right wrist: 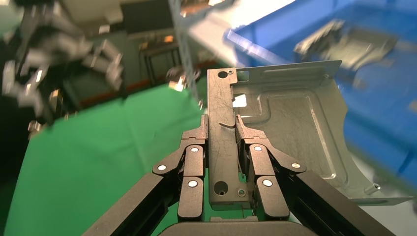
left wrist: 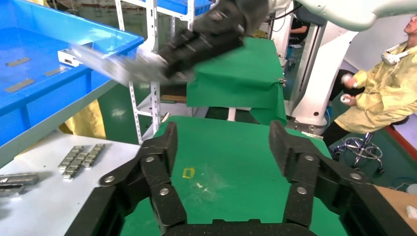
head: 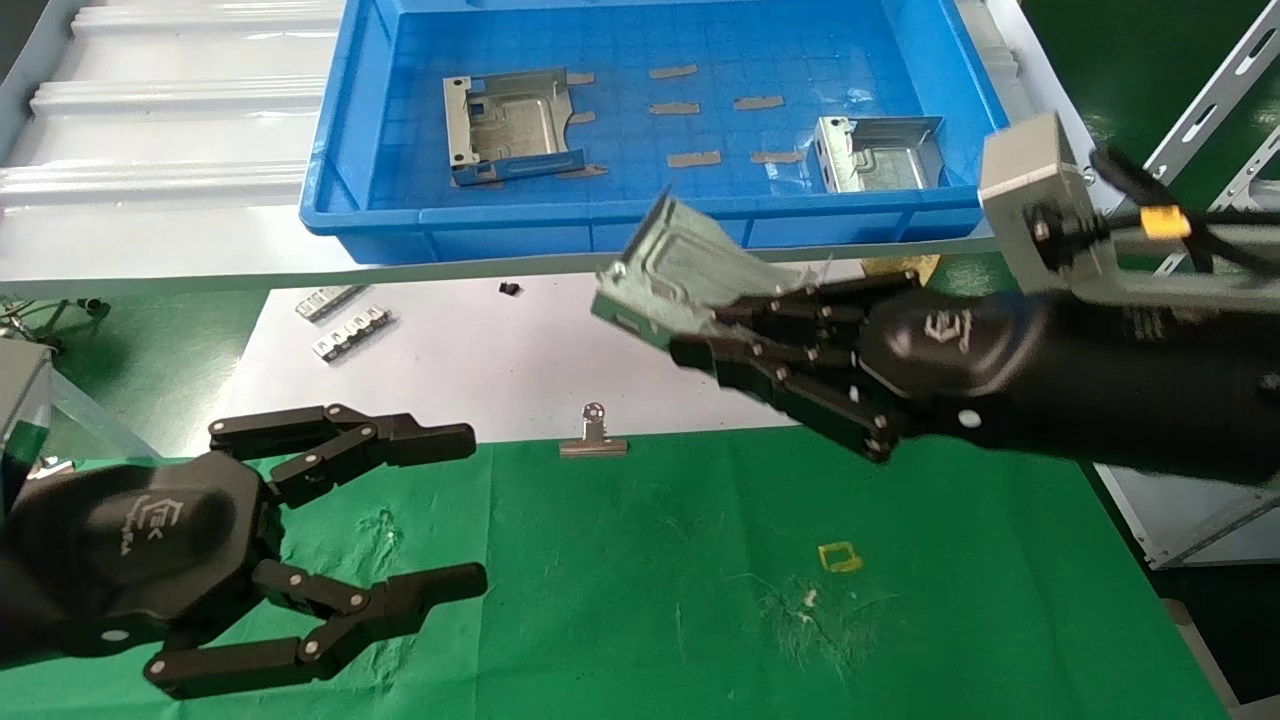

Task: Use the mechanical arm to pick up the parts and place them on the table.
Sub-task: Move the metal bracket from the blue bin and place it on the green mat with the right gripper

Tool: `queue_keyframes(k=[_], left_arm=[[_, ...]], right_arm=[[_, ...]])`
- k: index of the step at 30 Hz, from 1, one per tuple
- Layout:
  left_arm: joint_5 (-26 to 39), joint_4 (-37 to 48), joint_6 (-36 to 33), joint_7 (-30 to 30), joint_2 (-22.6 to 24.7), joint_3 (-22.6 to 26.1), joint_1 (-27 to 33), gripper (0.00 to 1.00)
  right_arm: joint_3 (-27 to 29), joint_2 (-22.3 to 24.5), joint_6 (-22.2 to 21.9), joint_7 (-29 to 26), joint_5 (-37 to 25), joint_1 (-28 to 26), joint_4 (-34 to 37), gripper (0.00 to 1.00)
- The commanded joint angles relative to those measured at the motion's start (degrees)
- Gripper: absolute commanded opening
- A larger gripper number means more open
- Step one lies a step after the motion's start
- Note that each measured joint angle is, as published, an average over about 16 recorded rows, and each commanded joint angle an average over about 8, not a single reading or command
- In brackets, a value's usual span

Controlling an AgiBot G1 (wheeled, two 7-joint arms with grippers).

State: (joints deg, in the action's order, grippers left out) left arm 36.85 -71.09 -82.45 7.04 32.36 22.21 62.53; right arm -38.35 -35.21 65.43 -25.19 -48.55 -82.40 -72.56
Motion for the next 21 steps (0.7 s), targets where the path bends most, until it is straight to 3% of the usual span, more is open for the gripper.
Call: queue_keyframes(k=[1,5,8,15,21], left_arm=[[0.00,0.00,0.00,0.00,0.00,0.00,0.00,1.00],[0.00,0.00,0.00,0.00,0.00,0.00,0.00,1.00],[0.00,0.00,0.00,0.00,0.00,0.00,0.00,1.00],[0.00,0.00,0.00,0.00,0.00,0.00,0.00,1.00],[0.00,0.00,0.00,0.00,0.00,0.00,0.00,1.00]], right_arm=[[0.01,2.52,2.63,1.24,0.17,1.18,-2.08,0.00],[-1.08,4.42,4.18,2.93,-0.55,4.31,-0.77,0.00],[-2.22,5.03,2.00,2.37,-1.40,7.58,0.74,0.00],[-5.23,6.78,-7.75,-3.72,-4.90,14.45,1.13,0.00],[-7.63,8.99,-18.78,-11.17,-8.03,20.01,-1.64,0.00]])
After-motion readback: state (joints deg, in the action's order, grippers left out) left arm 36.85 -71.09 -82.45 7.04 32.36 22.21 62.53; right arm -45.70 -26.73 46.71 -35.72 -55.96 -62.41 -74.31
